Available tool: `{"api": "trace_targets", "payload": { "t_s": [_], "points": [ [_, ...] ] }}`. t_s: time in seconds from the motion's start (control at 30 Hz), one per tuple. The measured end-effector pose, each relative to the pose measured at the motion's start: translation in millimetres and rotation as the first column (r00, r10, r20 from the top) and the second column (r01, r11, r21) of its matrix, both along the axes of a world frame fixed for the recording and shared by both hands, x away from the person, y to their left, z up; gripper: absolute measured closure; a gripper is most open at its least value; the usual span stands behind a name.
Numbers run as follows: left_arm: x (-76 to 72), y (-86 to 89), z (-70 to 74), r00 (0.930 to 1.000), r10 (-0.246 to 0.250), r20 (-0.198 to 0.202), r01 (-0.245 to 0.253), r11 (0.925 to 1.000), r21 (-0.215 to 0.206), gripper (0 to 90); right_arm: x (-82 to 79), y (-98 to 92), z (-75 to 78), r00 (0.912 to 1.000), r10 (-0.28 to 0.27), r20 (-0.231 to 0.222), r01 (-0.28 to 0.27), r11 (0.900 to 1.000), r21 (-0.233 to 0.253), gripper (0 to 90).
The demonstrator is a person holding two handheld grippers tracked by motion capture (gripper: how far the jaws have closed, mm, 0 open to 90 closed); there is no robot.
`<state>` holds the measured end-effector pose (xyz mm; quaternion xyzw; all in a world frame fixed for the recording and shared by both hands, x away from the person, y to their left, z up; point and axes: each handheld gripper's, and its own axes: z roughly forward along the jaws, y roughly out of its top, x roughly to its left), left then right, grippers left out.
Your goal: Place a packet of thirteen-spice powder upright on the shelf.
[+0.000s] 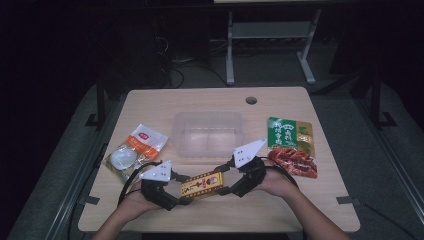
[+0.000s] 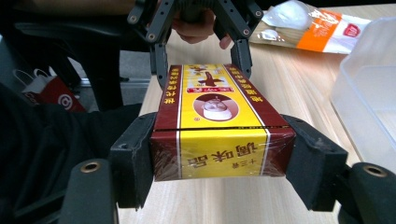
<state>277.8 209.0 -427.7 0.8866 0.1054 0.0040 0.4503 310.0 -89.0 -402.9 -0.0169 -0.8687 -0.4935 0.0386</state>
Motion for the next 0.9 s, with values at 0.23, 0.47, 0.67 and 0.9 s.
{"api": "trace_targets", "payload": {
  "t_s": [0.23, 0.47, 0.67, 0.9],
  "points": [
    [-1.1, 8.2, -6.1, 0.9987, 0.051, -0.006, -0.051, 0.998, 0.037, 17.3, 2.3, -5.6, -0.4, 0.9989, -0.041, 0.023, 0.042, 0.999, -0.032, 31.9],
    [-5.7, 12.8, -8.1, 0.9915, 0.13, -0.006, -0.13, 0.9906, 0.043, 17.4, 2.0, -13.3, 4.8, 0.9935, -0.11, 0.031, 0.111, 0.993, -0.028, 32.0],
    [-5.3, 11.8, -9.9, 0.9905, 0.138, -0.004, -0.137, 0.9893, 0.049, 17.5, 6.4, -15.2, 11.5, 0.9867, -0.157, 0.04, 0.159, 0.986, -0.043, 32.0],
    [-6.4, 10.8, -12.2, 0.9898, 0.142, -0.007, -0.142, 0.9886, 0.051, 17.3, 16.6, -16.4, 23.3, 0.9782, -0.196, 0.069, 0.199, 0.979, -0.039, 32.0]
  ]
}}
